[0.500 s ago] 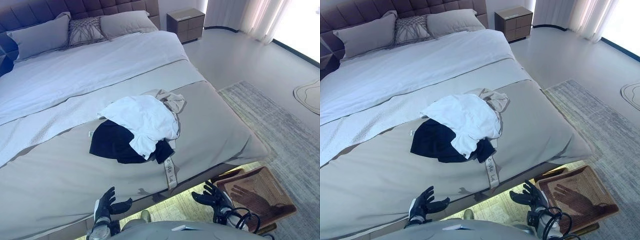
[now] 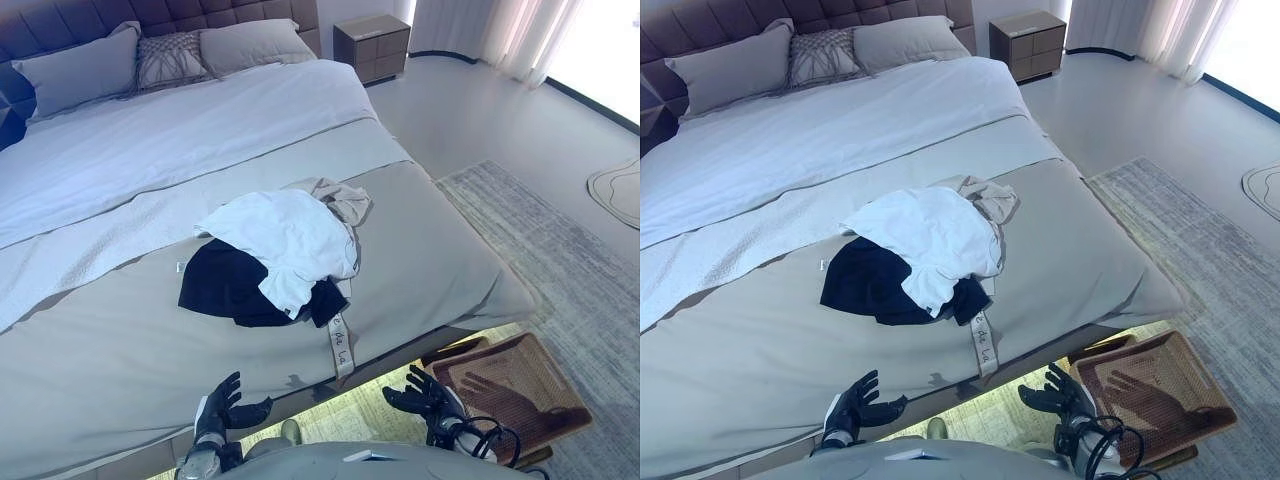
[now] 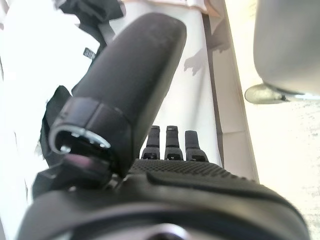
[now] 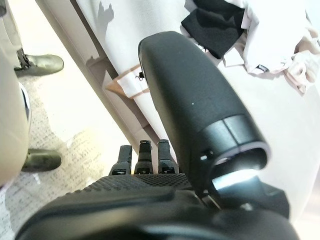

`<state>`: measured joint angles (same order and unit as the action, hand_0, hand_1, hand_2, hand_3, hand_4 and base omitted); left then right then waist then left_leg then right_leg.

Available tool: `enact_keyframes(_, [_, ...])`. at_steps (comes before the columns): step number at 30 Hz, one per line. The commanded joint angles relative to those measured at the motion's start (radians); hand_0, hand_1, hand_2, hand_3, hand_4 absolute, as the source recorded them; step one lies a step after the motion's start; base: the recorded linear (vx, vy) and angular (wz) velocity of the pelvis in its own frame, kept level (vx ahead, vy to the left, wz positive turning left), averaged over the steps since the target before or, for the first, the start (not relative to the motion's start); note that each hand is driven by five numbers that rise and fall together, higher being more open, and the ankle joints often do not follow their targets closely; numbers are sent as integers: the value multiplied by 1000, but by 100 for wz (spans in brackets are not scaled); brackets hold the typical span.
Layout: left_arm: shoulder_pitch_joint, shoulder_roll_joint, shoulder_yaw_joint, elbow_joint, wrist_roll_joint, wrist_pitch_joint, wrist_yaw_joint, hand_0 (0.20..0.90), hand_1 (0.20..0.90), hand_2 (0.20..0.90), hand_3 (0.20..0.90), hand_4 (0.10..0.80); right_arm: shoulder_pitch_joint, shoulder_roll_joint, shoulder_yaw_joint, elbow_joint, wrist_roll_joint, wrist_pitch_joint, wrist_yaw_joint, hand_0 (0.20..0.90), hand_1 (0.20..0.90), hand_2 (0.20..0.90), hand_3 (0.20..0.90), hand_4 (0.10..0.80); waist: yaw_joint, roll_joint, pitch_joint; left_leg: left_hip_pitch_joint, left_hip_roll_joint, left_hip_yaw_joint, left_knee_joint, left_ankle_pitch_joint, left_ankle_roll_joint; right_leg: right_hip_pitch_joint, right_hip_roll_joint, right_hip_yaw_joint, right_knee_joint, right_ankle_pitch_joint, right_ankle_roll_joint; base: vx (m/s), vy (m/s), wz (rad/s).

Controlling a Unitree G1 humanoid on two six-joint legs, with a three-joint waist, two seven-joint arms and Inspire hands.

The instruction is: Pick up the clothes from the bed and place them into the basket

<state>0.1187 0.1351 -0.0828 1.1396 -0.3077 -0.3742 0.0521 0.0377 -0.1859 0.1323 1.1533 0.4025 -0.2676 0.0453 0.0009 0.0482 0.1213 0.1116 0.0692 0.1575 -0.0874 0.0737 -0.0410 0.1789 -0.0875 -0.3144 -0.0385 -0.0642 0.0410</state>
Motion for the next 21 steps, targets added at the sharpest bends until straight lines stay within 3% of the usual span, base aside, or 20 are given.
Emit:
enact_keyframes(1, [-62, 39, -4, -15, -16, 7, 57, 900, 900, 900, 900, 800, -74, -2, -7, -20, 2, -76, 3, 900, 900, 900, 900, 800, 25, -17, 9, 20, 3, -4, 27, -111, -2, -43, -46, 9, 50, -3, 42, 0, 0, 0])
enact_keyframes(10, [-55, 37, 10, -14, -55, 15, 3, 900, 900, 900, 900, 800, -88, -5, -25, -37, 121, -16, 93, 900, 900, 900, 900, 800, 43, -23, 13, 23, 2, -17, 24, -106, -5, -29, -46, -3, 44, 0, 41, 2, -1, 0])
enact_keyframes(16, [-35, 63, 7, -93, -63, 62, -68, 900, 900, 900, 900, 800, -118, -47, -2, -344, 89, 7, 6, 900, 900, 900, 900, 800, 60, -30, 19, 18, 3, -29, 23, -102, -5, -29, -48, -13, 45, 2, 39, 8, -21, 10])
enact_keyframes(21, [-18, 90, 4, -132, -27, -48, -26, 900, 900, 900, 900, 800, -212, -131, 19, -559, -8, -37, -90, 900, 900, 900, 900, 800, 84, -34, 23, 8, 2, -38, 21, -100, -7, -35, -47, -26, 59, -12, 31, 19, 11, 2])
